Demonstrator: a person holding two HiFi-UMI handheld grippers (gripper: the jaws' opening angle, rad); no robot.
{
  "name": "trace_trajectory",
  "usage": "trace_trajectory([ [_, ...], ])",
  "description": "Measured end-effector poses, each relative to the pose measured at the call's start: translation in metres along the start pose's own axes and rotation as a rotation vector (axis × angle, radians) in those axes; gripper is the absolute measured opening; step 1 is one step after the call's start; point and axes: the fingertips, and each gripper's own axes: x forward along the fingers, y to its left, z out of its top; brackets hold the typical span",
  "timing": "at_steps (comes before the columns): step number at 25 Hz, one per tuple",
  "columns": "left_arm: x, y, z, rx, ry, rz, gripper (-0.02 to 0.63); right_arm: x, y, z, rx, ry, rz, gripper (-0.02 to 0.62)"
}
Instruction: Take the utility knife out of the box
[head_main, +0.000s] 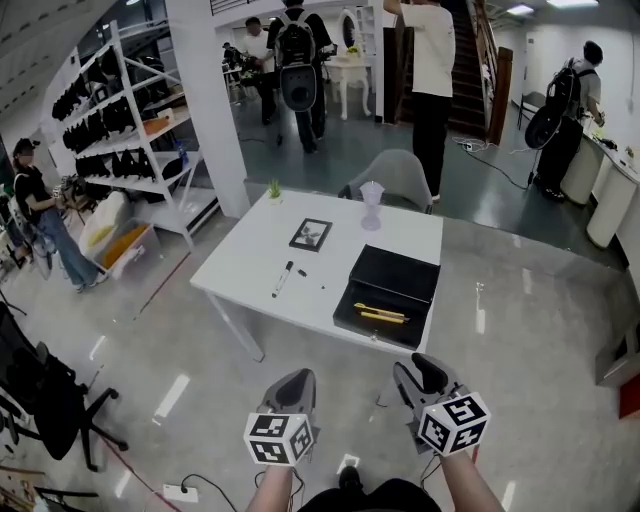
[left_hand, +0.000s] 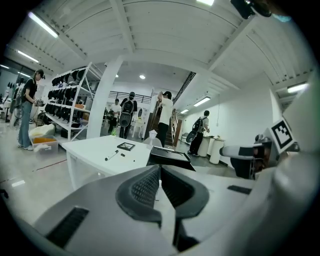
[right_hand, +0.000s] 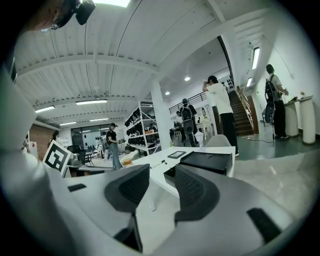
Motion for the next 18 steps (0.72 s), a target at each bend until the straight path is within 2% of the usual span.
trace_trajectory([
  [9,0.029,0.009,0.001,-0.014,0.013,-0.023,0.02,0.022,-0.024,0.009,-0.057,0.02,-0.031,0.144],
  [18,0.065,0.027,0.012,-0.03,0.008,0.024,0.02,0.067,-0.062,0.025,-0.124,0.049,0.009,0.143],
])
